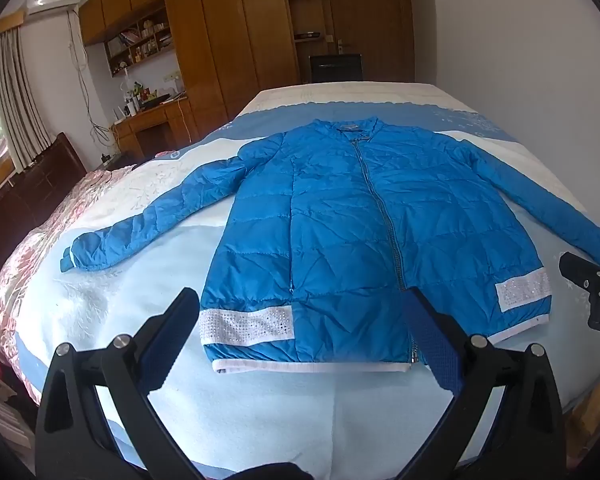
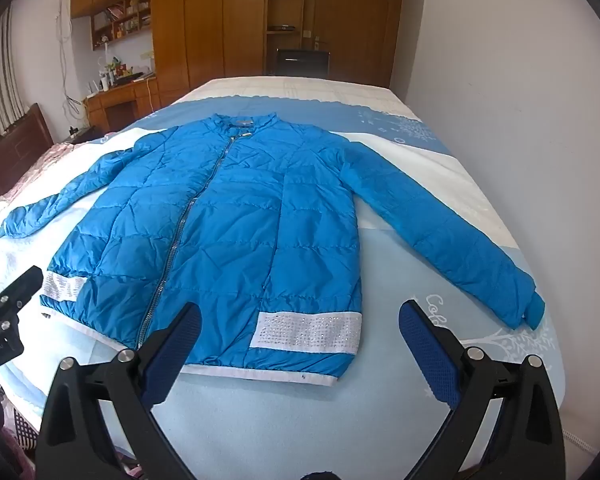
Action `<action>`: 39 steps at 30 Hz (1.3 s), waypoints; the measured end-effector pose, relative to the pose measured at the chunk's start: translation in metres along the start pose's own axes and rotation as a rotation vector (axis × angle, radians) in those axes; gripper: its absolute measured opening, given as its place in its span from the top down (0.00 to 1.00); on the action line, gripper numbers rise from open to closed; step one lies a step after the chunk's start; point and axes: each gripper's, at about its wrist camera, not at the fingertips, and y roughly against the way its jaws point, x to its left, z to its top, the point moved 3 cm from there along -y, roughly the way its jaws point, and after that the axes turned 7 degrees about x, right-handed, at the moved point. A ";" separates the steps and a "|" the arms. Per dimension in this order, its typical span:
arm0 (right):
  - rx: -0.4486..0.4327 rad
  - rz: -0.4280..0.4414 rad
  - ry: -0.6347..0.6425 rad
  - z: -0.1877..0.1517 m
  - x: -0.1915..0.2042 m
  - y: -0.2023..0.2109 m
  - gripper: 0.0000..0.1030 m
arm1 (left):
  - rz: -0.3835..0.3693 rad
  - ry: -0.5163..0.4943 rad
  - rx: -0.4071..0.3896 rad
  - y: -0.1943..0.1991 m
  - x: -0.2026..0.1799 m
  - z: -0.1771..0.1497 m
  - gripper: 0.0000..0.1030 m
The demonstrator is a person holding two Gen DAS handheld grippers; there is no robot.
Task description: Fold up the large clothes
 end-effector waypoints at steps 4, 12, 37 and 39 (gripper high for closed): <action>0.002 0.001 -0.001 0.000 0.000 0.000 0.04 | 0.003 0.003 -0.001 0.000 0.000 0.000 0.03; 0.004 0.004 -0.004 -0.001 -0.001 0.000 0.04 | -0.003 0.002 0.000 0.000 0.000 0.000 0.03; 0.002 0.005 -0.004 -0.002 -0.001 -0.001 0.04 | 0.002 0.002 -0.003 0.001 0.000 -0.001 0.03; 0.003 0.006 -0.004 -0.002 0.000 -0.001 0.04 | 0.002 0.001 -0.002 0.001 0.000 -0.001 0.03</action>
